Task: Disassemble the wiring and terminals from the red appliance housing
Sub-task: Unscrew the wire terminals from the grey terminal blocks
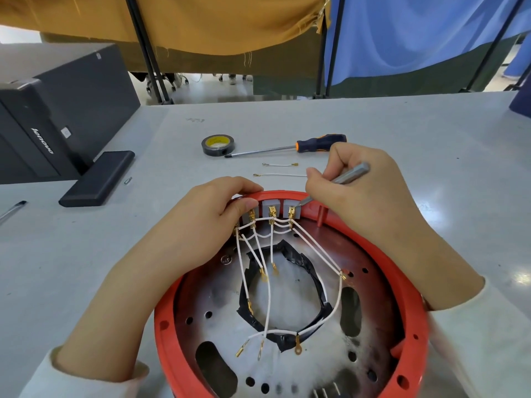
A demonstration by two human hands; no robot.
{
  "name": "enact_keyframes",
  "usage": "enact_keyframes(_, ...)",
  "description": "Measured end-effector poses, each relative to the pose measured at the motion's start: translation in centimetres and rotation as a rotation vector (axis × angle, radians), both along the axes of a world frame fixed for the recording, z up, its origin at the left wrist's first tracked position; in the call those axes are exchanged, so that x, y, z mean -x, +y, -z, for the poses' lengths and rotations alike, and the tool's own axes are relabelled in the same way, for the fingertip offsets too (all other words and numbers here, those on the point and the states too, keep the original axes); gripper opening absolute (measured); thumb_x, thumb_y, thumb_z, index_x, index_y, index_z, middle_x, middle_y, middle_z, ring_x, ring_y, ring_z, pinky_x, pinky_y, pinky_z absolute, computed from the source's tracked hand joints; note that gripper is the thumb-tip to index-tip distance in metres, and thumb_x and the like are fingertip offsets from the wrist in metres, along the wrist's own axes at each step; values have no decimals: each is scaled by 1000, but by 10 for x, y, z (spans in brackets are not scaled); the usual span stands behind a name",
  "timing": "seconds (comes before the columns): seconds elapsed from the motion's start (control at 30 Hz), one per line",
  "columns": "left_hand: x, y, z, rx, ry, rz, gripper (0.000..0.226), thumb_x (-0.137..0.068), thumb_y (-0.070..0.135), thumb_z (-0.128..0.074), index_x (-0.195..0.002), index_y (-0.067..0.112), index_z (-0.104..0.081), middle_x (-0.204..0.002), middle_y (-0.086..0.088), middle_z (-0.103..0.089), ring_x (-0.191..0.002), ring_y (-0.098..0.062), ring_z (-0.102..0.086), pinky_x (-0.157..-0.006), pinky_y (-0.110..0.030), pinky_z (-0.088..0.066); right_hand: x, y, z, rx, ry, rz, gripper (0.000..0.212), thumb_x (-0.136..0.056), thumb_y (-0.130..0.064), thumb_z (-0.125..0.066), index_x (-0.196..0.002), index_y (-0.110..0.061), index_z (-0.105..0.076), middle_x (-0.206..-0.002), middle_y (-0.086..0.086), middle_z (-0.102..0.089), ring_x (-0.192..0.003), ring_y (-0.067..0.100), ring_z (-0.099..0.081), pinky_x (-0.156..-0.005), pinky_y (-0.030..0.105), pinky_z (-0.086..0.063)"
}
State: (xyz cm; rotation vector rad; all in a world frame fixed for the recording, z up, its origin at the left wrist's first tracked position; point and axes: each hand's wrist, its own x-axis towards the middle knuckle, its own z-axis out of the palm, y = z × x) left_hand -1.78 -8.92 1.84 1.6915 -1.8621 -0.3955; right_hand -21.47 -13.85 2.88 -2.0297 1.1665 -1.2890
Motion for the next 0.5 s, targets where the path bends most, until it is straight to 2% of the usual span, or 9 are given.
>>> enact_keyframes(0.33, 0, 0, 0, -9, 0, -7, 21, -96, 31, -48, -112, 38, -59, -83, 31, -52, -77, 20, -48, -68, 2, -32, -1, 3, 0, -1, 46, -50, 35, -78, -20, -71, -56, -18, -44, -48, -11, -49, -43, 4, -43, -45, 10, -32)
enact_keyframes(0.5, 1, -1, -1, -26, 3, -8, 19, -96, 30, -48, -109, 38, -59, -81, 29, -53, -74, 19, -49, -66, 1, -34, 0, -9, -2, -175, -59, -59, 35, -80, -16, -69, -57, -14, -43, -48, -6, -43, -42, 5, -36, -43, 12, -28)
